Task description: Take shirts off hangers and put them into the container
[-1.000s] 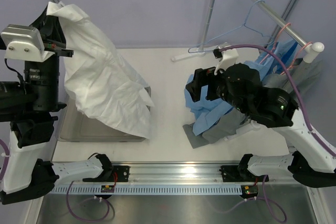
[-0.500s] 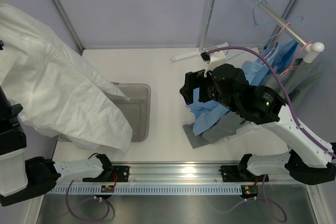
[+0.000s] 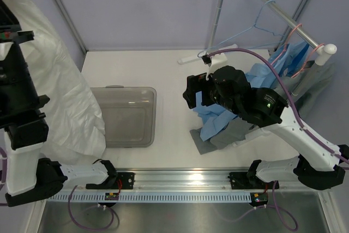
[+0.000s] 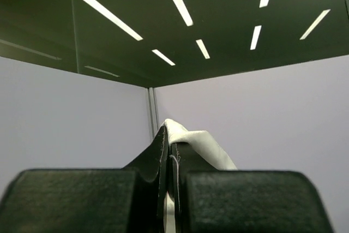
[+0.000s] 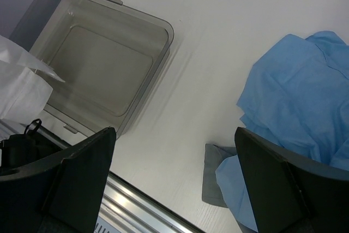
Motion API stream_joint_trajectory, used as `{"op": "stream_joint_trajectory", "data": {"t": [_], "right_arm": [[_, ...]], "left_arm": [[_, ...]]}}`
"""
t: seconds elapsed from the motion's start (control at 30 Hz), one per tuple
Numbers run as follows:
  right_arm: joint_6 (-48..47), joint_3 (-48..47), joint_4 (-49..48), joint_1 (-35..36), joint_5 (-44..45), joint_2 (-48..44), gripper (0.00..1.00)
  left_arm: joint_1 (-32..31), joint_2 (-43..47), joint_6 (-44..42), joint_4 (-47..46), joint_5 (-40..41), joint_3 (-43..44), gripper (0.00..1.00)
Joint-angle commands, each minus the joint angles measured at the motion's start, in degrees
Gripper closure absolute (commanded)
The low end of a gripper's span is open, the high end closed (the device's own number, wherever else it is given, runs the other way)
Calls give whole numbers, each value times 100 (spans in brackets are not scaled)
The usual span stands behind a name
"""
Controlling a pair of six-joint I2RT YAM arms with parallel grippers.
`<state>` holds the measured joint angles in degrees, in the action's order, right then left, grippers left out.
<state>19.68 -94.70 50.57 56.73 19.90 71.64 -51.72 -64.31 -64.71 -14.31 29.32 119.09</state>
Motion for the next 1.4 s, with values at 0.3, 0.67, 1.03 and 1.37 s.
{"op": "stream_joint_trajectory", "data": {"t": [0.3, 0.67, 1.03, 1.37], "right_arm": [[-158, 302, -187, 57, 260, -563, 1], [-167, 487, -99, 49, 313, -747, 0], [-123, 645, -240, 49, 76, -818, 1], [-114, 619, -311, 49, 58, -853, 0]], "left_arm": [[1427, -494, 2083, 68, -875, -656, 100], [2930, -82, 3850, 138, -1201, -1968, 100], [3529, 1394, 4168, 472, -718, -3532, 100], [3547, 2151, 5203, 2641, -374, -4016, 100]]}}
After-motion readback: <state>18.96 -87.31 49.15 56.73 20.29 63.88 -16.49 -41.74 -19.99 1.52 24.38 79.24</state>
